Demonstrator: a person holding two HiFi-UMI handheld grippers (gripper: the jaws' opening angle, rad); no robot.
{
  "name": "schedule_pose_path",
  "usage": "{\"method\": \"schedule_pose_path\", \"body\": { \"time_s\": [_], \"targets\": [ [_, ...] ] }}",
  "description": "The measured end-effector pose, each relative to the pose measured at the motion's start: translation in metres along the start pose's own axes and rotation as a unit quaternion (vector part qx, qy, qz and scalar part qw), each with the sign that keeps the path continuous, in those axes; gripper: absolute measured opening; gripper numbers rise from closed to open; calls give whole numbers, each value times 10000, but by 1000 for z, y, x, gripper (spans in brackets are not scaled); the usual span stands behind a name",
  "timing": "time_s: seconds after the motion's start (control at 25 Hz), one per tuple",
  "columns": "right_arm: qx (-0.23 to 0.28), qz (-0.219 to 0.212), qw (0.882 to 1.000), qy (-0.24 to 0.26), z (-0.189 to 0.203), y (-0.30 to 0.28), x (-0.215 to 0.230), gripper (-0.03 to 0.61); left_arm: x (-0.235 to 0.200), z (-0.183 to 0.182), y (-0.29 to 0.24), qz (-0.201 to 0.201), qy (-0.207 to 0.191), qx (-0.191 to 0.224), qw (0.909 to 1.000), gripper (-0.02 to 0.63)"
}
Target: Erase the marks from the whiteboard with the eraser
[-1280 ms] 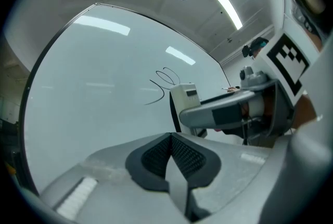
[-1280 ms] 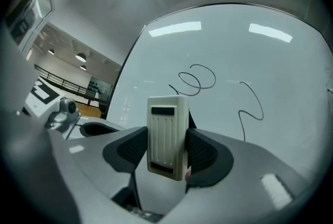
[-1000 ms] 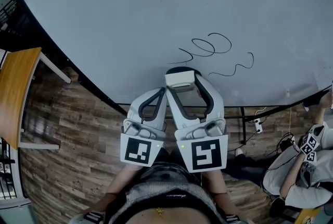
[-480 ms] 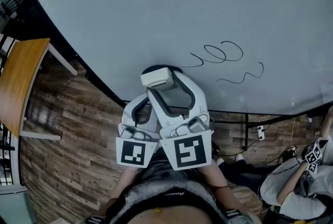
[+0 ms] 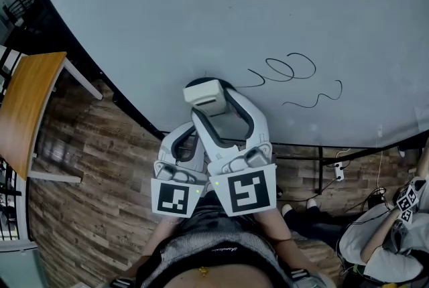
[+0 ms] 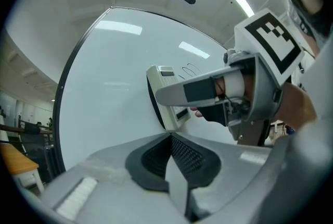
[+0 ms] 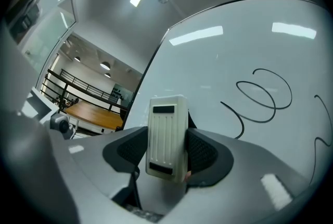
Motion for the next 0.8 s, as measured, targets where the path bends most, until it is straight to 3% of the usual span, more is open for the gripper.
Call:
{"method": "schedule_pose_path", "body": {
  "time_s": [0.8],
  "targets": [
    [60,-101,9998,-180,-2,8,8,241,6,0,-1,-78,31,-84,9999,0]
  ]
}}
Point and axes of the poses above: the fingertips, and each gripper's own axes: y backward along the fingers, x to its right, z out of its underside, the point moved 4 cm from there along y, backward along the fingers, and after that the axes turned 1 degree about -x, right-handed, at the moved point
